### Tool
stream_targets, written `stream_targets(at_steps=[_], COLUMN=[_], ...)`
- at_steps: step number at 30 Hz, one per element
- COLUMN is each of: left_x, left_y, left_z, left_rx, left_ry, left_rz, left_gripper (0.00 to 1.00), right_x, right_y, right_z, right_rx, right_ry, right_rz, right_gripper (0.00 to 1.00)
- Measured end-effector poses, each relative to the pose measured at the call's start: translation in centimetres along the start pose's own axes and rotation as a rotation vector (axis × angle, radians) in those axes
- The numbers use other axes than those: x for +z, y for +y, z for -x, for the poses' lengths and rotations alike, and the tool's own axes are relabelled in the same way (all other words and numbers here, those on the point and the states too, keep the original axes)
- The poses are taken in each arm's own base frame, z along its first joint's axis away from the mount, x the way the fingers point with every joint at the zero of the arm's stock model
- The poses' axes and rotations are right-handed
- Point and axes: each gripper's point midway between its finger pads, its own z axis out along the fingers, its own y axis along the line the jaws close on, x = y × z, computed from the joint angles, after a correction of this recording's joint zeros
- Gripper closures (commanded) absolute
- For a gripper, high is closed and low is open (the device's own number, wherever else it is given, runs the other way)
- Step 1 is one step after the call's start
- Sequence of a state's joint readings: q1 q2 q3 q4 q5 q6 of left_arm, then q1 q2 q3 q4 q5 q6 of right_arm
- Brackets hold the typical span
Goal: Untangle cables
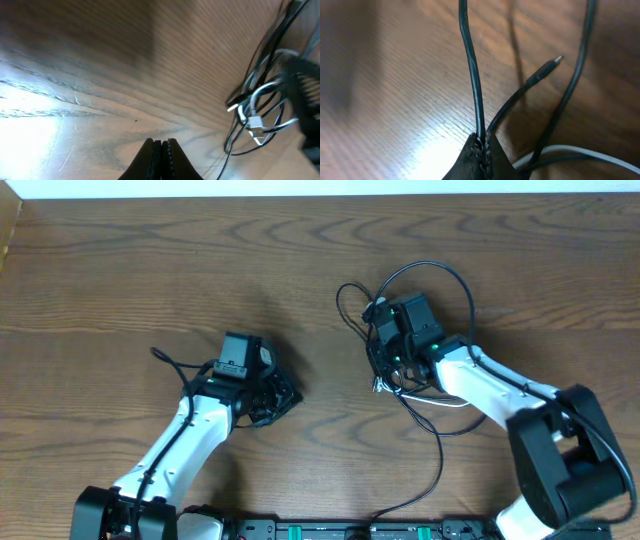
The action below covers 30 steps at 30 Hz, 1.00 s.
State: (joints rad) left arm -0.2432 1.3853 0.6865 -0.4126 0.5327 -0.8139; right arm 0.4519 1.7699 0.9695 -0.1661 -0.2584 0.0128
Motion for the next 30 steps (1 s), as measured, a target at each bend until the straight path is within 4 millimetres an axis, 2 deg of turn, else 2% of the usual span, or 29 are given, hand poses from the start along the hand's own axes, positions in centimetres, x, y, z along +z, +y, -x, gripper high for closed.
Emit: stream_targets(at_steps=[2,3,5,8,11,12,14,16,19,24,30], left_x=[0.1,0.2,0.3,0.4,0.3,0.1,-0.4,-1.7,-3.5,-4.1,-3.6], left_y=[-0.1,-0.1,-0.2,-0.8,-2.8,-4.2,-6.6,-10.2,-13.4,-13.9,-14.2], left_z=[-0.2,-0.3,-0.4,-0.3,0.3,0.4,0.5,0.3,-0.6,-2.1,-4.2], left_rx=[0.017,0.021,0.031,0.048,0.123,0.171,0.257,0.382,0.49,0.518,0.58], left_ry=[-0.001,0.0,0.0,-0.01,-0.028,-0.032,-0.035,-0.038,-0.024,0.052,0.105], left_rz=[0.008,0.01,0.011,-0.007,-0.092,-0.151,-0.263,-0.426,-0.582,-0.641,-0.65], left_gripper=[0.83,0.78,0.73,0.67,0.56,0.5,0.42,0.34,0.32,0.32,0.31], right_x=[-1.7,-3.0,-5.8,-11.1,-14.6,-15.7,-16.0,-15.9,-15.6,-16.4,-17.1], right_y=[0.3,0.5,0.9,2.2,3.6,4.2,4.4,4.5,4.2,4.3,5.1], right_z=[1.6,2.8,5.0,8.1,9.4,9.4,9.0,8.1,6.9,7.2,7.2], right_rx=[0.019,0.025,0.055,0.114,0.169,0.199,0.227,0.268,0.322,0.344,0.366], right_ry=[-0.055,-0.099,-0.187,-0.328,-0.395,-0.396,-0.377,-0.334,-0.28,-0.285,-0.272], right_rz=[0.013,0.018,0.033,0.091,0.18,0.225,0.253,0.276,0.29,0.367,0.455], right_gripper=[0.99,0.99,0.99,0.99,0.99,0.99,0.99,0.99,0.99,0.99,0.99])
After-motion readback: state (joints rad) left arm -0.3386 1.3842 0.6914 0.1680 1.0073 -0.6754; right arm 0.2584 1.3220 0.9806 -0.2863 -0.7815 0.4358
